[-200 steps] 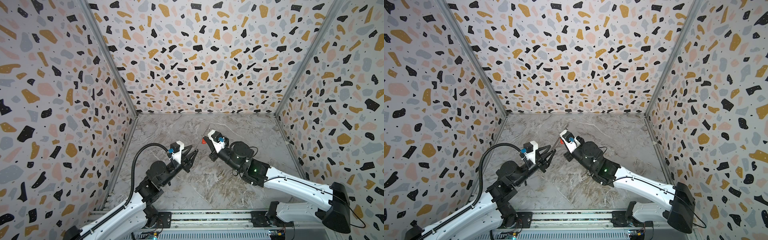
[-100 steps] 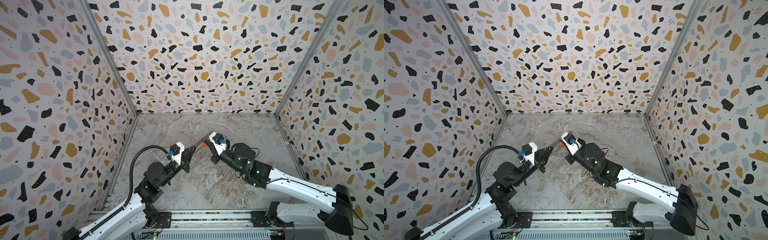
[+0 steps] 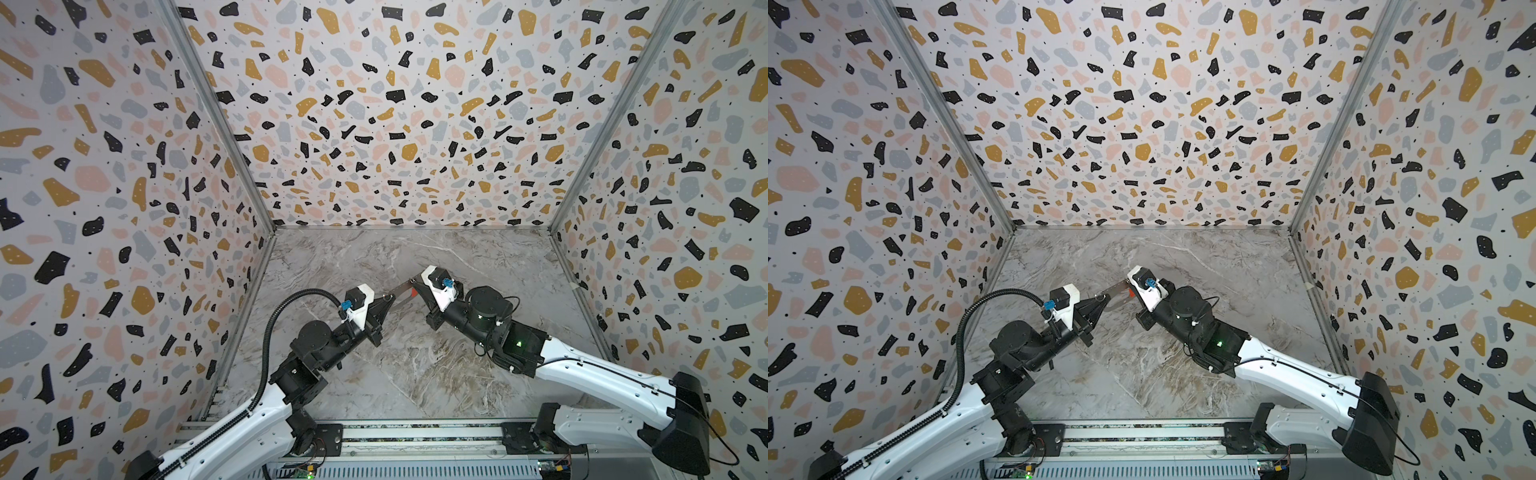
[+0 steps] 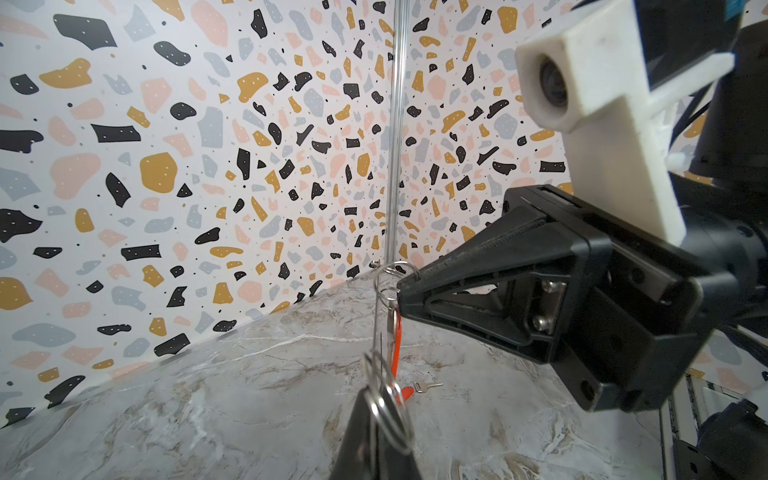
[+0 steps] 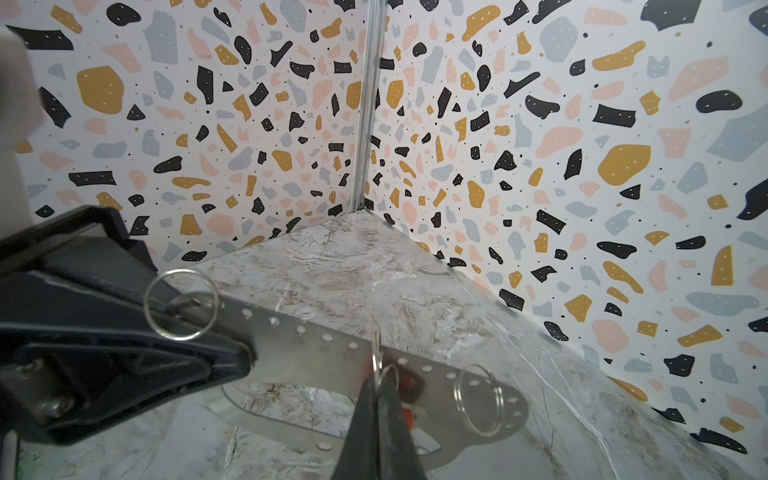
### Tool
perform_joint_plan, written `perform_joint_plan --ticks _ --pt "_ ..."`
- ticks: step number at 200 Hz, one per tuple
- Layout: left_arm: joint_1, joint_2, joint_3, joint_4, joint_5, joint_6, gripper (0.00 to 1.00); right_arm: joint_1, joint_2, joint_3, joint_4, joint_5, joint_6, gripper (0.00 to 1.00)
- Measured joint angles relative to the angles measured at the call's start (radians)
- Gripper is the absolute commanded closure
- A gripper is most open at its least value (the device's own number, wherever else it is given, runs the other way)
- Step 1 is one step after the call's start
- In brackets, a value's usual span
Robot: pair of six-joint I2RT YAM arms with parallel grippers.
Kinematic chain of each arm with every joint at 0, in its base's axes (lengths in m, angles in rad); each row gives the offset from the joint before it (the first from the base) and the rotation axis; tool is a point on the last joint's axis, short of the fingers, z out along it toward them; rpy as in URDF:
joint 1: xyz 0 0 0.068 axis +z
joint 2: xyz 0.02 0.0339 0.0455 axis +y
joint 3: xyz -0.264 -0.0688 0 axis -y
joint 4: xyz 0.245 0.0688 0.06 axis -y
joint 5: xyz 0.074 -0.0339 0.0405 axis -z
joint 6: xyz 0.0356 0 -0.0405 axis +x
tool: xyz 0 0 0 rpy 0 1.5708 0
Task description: Put the keys on the keyring
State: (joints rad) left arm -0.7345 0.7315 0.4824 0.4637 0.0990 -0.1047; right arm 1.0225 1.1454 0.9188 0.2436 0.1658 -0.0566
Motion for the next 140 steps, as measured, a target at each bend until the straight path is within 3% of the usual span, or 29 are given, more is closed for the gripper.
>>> perform_joint_plan --ticks 44,140 --pt "0.0 0.015 0.007 0.005 -0.039 -0.013 1.0 0.0 -0.05 0.0 -0.01 -0.013 -0.003 0.68" --pt "-0.003 0.015 -0.027 0.099 -0.131 -0.038 1.0 0.064 0.025 0.101 -0.058 -0.064 -0.024 0.64"
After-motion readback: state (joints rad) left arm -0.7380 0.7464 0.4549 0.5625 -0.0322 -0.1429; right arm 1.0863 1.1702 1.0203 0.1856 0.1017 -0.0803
